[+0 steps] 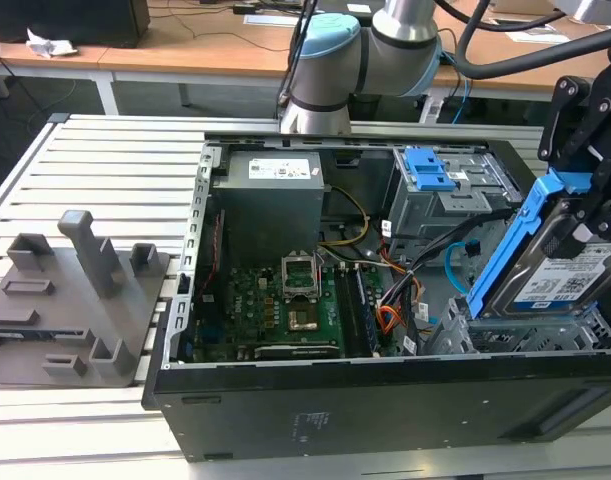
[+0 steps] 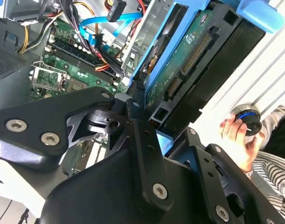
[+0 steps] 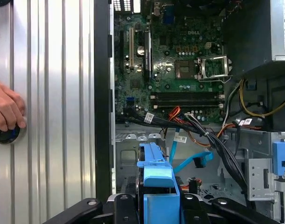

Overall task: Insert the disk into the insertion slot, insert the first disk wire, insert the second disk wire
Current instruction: 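Insert the disk into the insertion slot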

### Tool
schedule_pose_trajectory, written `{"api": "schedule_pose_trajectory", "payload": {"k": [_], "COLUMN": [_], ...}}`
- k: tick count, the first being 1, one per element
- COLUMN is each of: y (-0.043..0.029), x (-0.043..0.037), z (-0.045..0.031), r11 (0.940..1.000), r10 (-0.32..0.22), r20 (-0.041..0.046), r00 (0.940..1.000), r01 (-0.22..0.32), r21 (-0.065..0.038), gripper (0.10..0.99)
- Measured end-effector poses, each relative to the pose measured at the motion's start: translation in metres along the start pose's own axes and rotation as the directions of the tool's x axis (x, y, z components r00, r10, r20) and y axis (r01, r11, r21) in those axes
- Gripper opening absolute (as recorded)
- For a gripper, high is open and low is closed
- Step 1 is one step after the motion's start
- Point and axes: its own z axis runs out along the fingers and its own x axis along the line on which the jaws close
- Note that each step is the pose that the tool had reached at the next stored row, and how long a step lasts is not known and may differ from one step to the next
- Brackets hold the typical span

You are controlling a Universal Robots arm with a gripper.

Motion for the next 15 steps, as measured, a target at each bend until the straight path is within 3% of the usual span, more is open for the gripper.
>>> {"api": "schedule_pose_trajectory", "payload": {"k": [10,15], "y": [0.0008,0.0002], "x": [-0.0093,-0.0093], "z": [0.0136,0.0294], "r11": [1.0,1.0], "r10": [0.0,0.0], "r20": [0.0003,0.0003], "r00": [1.0,1.0], "r01": [0.0,0.0], "r21": [0.0,0.0], "gripper": [0.365,0.365]}}
